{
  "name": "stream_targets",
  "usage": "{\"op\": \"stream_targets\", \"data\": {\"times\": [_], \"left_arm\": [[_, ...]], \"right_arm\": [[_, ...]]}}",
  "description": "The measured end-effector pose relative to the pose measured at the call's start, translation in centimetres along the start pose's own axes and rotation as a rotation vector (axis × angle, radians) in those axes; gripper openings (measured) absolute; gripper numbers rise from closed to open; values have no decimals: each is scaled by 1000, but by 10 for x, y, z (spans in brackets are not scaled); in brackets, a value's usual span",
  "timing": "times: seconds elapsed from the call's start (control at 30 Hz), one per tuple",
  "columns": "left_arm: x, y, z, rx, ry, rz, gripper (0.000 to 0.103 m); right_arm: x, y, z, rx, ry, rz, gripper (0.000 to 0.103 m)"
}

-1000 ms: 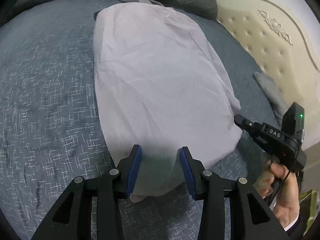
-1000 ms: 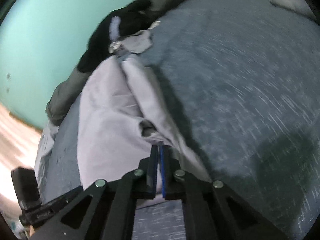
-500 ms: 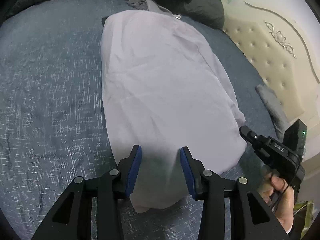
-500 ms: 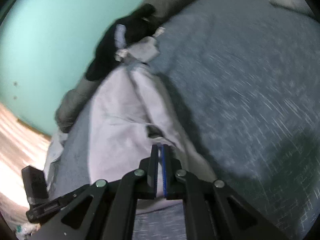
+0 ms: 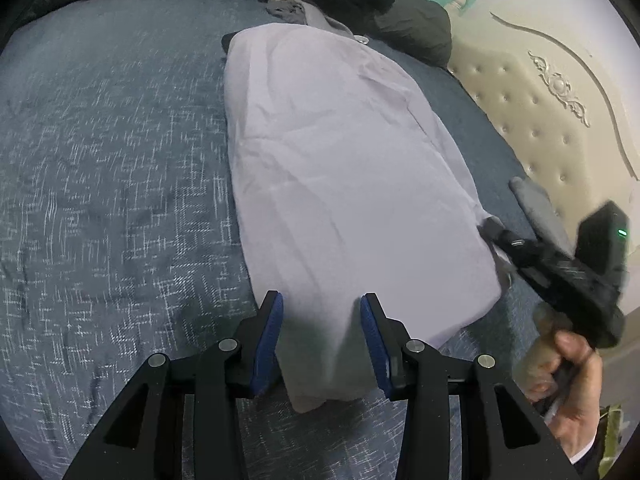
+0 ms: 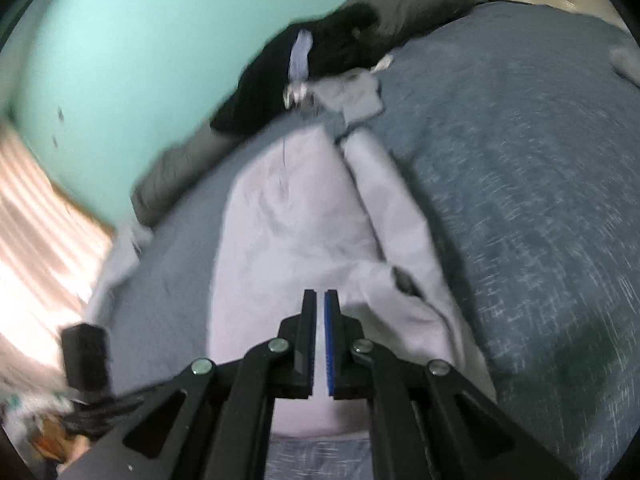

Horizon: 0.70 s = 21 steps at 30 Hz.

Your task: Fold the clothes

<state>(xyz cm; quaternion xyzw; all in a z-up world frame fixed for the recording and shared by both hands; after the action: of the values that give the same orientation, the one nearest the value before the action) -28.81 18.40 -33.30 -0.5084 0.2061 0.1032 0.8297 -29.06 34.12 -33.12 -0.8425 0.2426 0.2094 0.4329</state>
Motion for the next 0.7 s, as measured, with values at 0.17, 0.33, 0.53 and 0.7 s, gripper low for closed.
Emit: {"op": "stream_targets", "data": {"times": [0.17, 0.33, 0.53, 0.7], "left_arm": [[2, -1, -8, 38, -27, -5, 44], [-1, -6, -23, 41, -34, 9, 44], [-5, -13, -29, 59, -59, 31, 44], [-10, -13, -32, 55, -46, 33, 44]], "right_arm": [[0, 9, 27, 125, 1, -65, 0], [-40, -6, -8, 60, -70, -33, 1], [-84, 46, -53, 12, -208, -145, 2], [-102, 99, -46, 66, -214, -261, 2]]}}
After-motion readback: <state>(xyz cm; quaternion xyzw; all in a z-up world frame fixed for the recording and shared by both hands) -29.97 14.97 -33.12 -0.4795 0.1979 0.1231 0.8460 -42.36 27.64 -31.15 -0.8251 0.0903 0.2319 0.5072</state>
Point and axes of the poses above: each gripper's, at about its wrist camera, not at the fingertips, and y roughly the way its jaws point, z to its right, x to its underside, the point moved 8 cm from there along y, roughly the way its jaws point, and after that the axes turned 3 degrees about -x, right-handed, at the moved point
